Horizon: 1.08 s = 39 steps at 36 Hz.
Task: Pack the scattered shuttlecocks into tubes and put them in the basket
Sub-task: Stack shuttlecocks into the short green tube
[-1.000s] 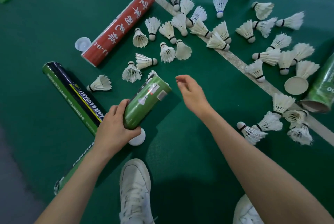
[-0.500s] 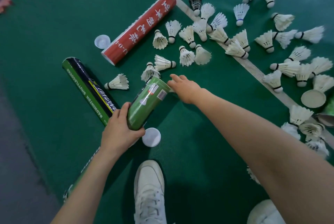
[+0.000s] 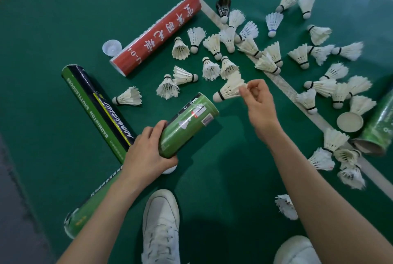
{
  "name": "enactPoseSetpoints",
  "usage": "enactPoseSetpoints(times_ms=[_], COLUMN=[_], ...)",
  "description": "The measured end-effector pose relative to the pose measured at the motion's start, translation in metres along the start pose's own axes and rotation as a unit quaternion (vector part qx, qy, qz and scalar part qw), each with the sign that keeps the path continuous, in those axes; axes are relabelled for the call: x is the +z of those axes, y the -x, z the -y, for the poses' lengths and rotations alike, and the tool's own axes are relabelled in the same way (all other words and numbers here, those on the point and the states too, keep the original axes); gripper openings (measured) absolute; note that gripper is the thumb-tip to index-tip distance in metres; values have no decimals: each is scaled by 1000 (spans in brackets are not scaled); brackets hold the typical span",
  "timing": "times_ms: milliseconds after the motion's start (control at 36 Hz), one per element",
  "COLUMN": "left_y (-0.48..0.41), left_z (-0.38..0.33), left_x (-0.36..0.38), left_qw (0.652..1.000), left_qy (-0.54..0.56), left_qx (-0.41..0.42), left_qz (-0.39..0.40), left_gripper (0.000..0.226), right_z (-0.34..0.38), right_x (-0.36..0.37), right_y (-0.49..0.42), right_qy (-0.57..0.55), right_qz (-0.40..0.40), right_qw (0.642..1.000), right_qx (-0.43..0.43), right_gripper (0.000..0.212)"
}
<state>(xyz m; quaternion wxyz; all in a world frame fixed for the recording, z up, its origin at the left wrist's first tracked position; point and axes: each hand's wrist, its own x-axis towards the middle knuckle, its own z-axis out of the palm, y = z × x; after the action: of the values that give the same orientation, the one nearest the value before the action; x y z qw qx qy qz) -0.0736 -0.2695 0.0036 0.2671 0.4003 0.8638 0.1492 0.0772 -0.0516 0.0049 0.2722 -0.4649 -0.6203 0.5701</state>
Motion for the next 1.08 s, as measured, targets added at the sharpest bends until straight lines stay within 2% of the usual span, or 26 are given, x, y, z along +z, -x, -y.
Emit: enactPoseSetpoints(times_ms=[83,194,306,389,500,556,611,667,722,778,833,861,944,1083], left_y=[-1,-3,-5,-6,-5,-6,-8,-10,-10,-7,-5,-4,-3,-3], left_z=[-14,-35,-58,-72,-89,-99,-109,-116,-120,-123,-125,-125,-125,-125], left_x=[3,9,20,30,45,54,64,75,86,95,104,107,115,119], left_qw=[1000,998,995,993,988,985,983,981,976,971,968,966,963,961], left_qy=[-21,-36,-48,-64,-98,-109,-119,-137,-160,-181,-194,-200,-207,-223], left_qx=[22,54,81,97,114,124,123,115,112,113,116,118,120,116], left_qz=[-2,3,16,27,39,42,59,80,96,106,111,114,121,120], left_gripper=[86,88,88,89,89,89,89,90,89,89,89,89,90,90], right_z=[4,1,-1,-8,-25,-34,-44,-62,-83,-101,-112,-116,-124,-126], right_x=[-9,-20,-34,-52,-83,-96,-108,-121,-137,-153,-164,-167,-171,-161], right_y=[15,33,51,58,58,61,66,72,81,93,104,108,115,117], right_qy=[-49,-39,-20,-16,-63,-84,-90,-6,169,369,468,472,430,331], right_qz=[48,97,112,123,142,128,49,-58,-101,-89,-72,-66,-49,-60], right_qw=[998,994,993,990,981,981,986,987,966,906,852,843,854,895], right_qx=[4,14,25,62,117,120,130,148,168,188,225,250,288,293], right_gripper=[9,11,31,55,64,63,47,30,30,40,51,56,65,52])
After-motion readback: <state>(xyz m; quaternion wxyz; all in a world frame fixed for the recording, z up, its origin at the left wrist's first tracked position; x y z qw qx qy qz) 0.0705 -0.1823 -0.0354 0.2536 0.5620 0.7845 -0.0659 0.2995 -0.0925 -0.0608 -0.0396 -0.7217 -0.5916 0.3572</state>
